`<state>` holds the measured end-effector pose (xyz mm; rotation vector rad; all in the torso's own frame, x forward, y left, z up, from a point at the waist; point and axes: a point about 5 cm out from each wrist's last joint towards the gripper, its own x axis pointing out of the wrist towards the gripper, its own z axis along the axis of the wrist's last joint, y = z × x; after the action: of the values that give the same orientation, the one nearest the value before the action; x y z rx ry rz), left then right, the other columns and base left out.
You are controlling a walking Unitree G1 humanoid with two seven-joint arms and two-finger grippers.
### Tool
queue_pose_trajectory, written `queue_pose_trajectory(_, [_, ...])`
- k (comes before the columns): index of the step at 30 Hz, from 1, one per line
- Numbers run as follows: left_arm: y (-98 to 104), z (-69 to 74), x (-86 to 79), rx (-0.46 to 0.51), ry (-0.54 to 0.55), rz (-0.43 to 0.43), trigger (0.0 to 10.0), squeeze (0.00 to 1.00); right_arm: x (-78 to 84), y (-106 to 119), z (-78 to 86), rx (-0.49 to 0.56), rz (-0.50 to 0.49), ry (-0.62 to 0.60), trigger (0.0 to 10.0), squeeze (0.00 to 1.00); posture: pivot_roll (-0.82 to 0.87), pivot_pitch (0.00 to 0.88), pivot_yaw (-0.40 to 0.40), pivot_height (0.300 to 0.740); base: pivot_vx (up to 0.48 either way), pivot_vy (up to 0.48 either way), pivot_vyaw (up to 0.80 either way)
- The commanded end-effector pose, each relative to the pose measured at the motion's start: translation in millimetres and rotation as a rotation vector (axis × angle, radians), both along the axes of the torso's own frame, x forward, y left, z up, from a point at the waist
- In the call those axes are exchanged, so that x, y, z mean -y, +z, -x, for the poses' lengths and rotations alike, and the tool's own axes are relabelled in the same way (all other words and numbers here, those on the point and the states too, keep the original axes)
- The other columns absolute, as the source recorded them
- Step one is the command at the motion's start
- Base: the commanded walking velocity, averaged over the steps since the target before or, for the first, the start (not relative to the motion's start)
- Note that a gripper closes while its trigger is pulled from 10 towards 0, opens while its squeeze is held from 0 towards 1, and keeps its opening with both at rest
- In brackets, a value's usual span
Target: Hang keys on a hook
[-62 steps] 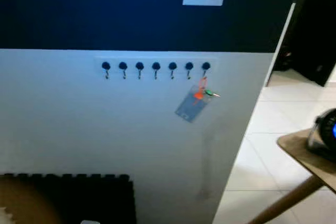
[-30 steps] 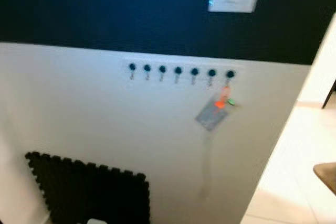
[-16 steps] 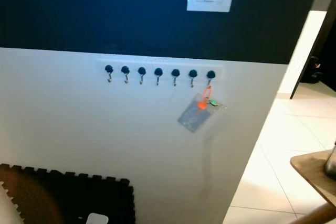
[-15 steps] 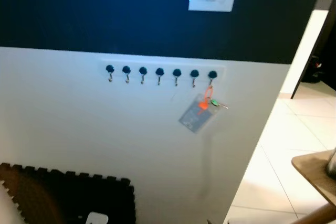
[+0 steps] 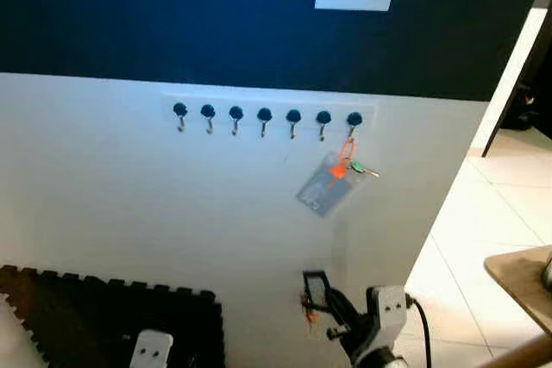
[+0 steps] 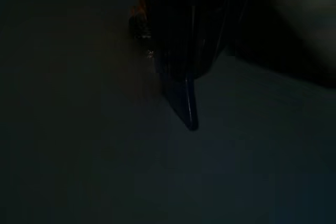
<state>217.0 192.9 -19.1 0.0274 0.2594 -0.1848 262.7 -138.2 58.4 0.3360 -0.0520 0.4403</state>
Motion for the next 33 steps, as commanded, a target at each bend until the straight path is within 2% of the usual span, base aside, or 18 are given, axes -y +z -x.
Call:
queue_pose_trajectory(1, [0.1, 3.1, 3.8, 0.008, -0.019, 0.024, 10.0, 0.00, -10.0, 10.6, 3.9, 0.003, -0.112, 0.108, 10.0, 0.00, 0.05, 0.065, -0.015, 0.740, 0.000, 0.000, 0.00])
queue_pose_trajectory(6, [1.6, 5.2, 5.3, 0.018, -0.029, 0.051, 10.0, 0.00, -14.7, 21.8, 14.0, 0.008, -0.201, 0.216, 10.0, 0.00, 0.05, 0.068, -0.017, 0.740, 0.000, 0.000, 0.00])
queue_pose_trajectory(7, [4.5, 5.4, 6.8, 0.033, -0.039, 0.068, 10.0, 0.00, -16.6, 35.1, 21.8, 0.017, -0.291, 0.301, 10.0, 0.00, 0.05, 0.072, -0.019, 0.740, 0.000, 0.000, 0.00])
queue_pose_trajectory(9, [5.7, 5.3, 7.4, 0.039, -0.043, 0.073, 10.0, 0.00, -17.2, 40.7, 24.4, 0.021, -0.327, 0.331, 10.0, 0.00, 0.05, 0.072, -0.019, 0.740, 0.000, 0.000, 0.00])
queue_pose_trajectory(11, [9.9, 3.2, 10.2, 0.056, -0.061, 0.091, 10.0, 0.00, -17.0, 61.7, 30.7, 0.058, -0.432, 0.425, 10.0, 0.00, 0.05, 0.074, -0.018, 0.740, 0.000, 0.000, 0.00])
queue_pose_trajectory(12, [9.9, 3.2, 10.2, 0.056, -0.061, 0.091, 10.0, 0.00, -17.0, 61.7, 30.7, 0.058, -0.432, 0.425, 10.0, 0.00, 0.05, 0.074, -0.018, 0.740, 0.000, 0.000, 0.00])
queue_pose_trajectory(14, [13.4, 0.6, 12.7, 0.068, -0.070, 0.111, 10.0, 0.00, -12.7, 76.3, 33.9, 0.075, -0.538, 0.470, 10.0, 0.00, 0.05, 0.074, -0.019, 0.740, 0.000, 0.000, 0.00])
queue_pose_trajectory(15, [13.4, 0.6, 12.7, 0.068, -0.070, 0.111, 10.0, 0.00, -12.7, 76.3, 33.9, 0.075, -0.538, 0.470, 10.0, 0.00, 0.05, 0.074, -0.019, 0.740, 0.000, 0.000, 0.00])
queue_pose_trajectory(17, [17.4, -3.1, 16.2, 0.080, -0.082, 0.130, 10.0, 0.00, -5.0, 90.0, 35.0, 0.108, -0.654, 0.489, 10.0, 0.00, 0.05, 0.073, -0.020, 0.740, 0.000, 0.000, 0.00])
queue_pose_trajectory(19, [20.0, -5.5, 18.9, 0.088, -0.088, 0.149, 10.0, 0.00, 1.9, 96.1, 34.2, 0.129, -0.725, 0.476, 10.0, 0.00, 0.05, 0.072, -0.020, 0.740, 0.000, 0.000, 0.00])
queue_pose_trajectory(22, [22.4, -7.0, 20.6, 0.096, -0.087, 0.171, 10.0, 0.00, 7.4, 98.4, 34.0, 0.134, -0.769, 0.460, 10.0, 0.00, 0.05, 0.073, -0.021, 0.740, 0.000, 0.000, 0.00])
queue_pose_trajectory(23, [25.9, -9.3, 22.0, 0.105, -0.075, 0.218, 10.0, 0.00, 11.3, 99.8, 34.6, 0.136, -0.808, 0.455, 10.0, 0.00, 0.05, 0.073, -0.022, 0.740, 0.000, 0.000, 0.00])
queue_pose_trajectory(25, [27.6, -10.0, 23.4, 0.102, -0.076, 0.251, 10.0, 0.00, 12.9, 99.5, 35.6, 0.130, -0.819, 0.458, 10.0, 0.00, 0.05, 0.074, -0.023, 0.740, 0.000, 0.000, 0.00])
queue_pose_trajectory(26, [30.6, -10.5, 27.3, 0.096, -0.097, 0.313, 10.0, 0.00, 14.3, 97.2, 37.7, 0.115, -0.833, 0.468, 10.0, 0.00, 0.05, 0.075, -0.024, 0.740, 0.000, 0.000, 0.00])
queue_pose_trajectory(33, [47.3, -12.1, 45.1, 0.080, -0.191, 0.576, 10.0, 0.00, 17.6, 87.7, 45.1, 0.055, -0.910, 0.506, 10.0, 0.00, 0.05, 0.075, -0.026, 0.740, 0.000, 0.000, 0.00])
